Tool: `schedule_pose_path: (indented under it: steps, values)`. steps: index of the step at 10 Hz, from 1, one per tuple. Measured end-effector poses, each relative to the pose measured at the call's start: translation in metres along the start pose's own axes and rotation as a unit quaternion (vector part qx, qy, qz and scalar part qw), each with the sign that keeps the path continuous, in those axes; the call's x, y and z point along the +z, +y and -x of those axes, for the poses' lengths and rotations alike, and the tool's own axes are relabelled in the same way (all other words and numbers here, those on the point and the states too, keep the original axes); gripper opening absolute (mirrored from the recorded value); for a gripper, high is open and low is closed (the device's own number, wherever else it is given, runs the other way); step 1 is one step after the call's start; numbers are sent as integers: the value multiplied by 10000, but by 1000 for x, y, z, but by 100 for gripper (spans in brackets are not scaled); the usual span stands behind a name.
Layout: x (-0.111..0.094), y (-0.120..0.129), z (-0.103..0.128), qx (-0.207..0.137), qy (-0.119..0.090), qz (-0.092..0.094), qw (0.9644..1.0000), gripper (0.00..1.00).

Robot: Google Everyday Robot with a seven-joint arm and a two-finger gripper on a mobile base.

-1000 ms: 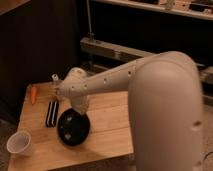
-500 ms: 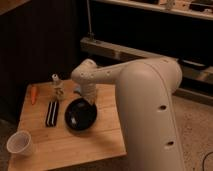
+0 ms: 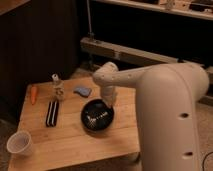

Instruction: Drag the ceramic bowl in a circle

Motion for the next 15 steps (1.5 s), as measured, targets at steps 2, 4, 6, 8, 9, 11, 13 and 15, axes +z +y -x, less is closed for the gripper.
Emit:
schedule_pose_path:
  steps: [2, 4, 6, 8, 9, 11, 13, 15]
  values:
    - [8, -26, -49, 217, 134, -90, 9996, 14]
    - [11, -32, -91, 348, 168, -174, 9991, 14]
    - [1, -13, -117, 167, 102, -214, 9996, 14]
    - [-13, 27, -136, -290, -25, -206, 9994, 14]
    - [-18, 52, -142, -561, -84, -175, 9982, 14]
    - [-26, 97, -147, -1037, -181, -60, 9944, 14]
    - [-33, 134, -128, -1409, -344, 69, 9894, 14]
    - [-47, 165, -89, -1731, -572, 152, 9831, 14]
